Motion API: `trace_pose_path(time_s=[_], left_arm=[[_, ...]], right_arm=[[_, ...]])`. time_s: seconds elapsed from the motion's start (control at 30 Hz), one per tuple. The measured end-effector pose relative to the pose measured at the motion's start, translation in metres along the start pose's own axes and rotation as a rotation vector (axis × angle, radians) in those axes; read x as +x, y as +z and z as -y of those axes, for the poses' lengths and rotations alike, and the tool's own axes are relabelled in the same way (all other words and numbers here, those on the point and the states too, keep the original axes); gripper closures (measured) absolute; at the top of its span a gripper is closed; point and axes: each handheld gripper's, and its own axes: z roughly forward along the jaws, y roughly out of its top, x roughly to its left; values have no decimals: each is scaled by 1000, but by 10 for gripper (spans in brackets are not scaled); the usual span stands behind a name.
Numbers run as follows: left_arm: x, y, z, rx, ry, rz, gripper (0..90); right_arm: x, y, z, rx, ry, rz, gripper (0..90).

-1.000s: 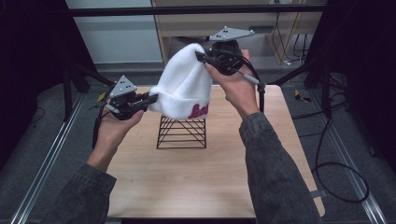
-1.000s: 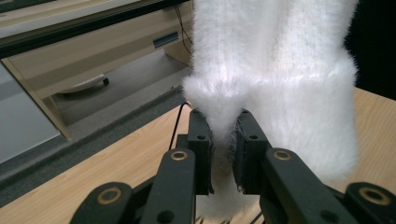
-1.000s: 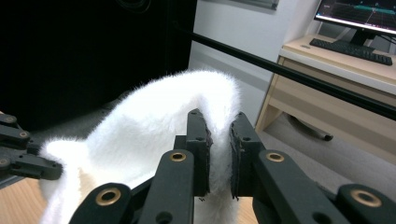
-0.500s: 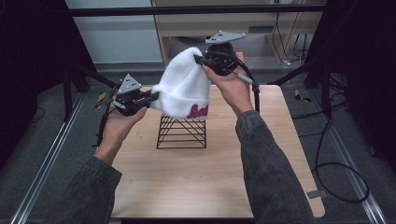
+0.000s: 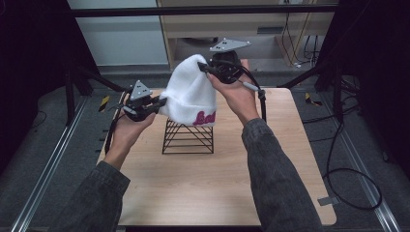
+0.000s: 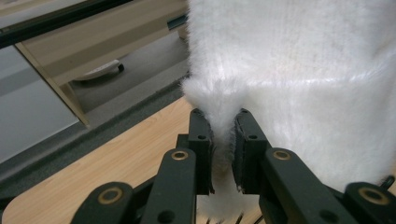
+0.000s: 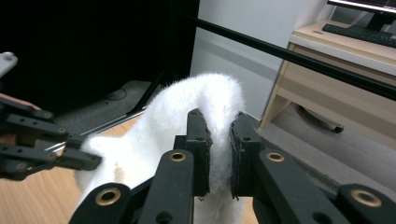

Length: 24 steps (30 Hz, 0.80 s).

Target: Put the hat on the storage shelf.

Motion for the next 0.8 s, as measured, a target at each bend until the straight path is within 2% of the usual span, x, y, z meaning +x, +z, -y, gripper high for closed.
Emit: trace_pose_path(time_s=[0.2, 0.3, 0.33, 0.8], left_arm=[[4, -3, 7, 9, -18, 6, 794], [5, -2, 7, 2, -9, -1, 793], [4, -2, 9, 11, -26, 6, 793], [7, 5, 28, 41, -31, 11, 799]], right_arm=[[7, -3, 4, 6, -13, -15, 807], [7, -3, 5, 9, -6, -18, 807], [7, -3, 6, 11, -7, -20, 807], [16, 2, 18, 36, -8, -53, 806]])
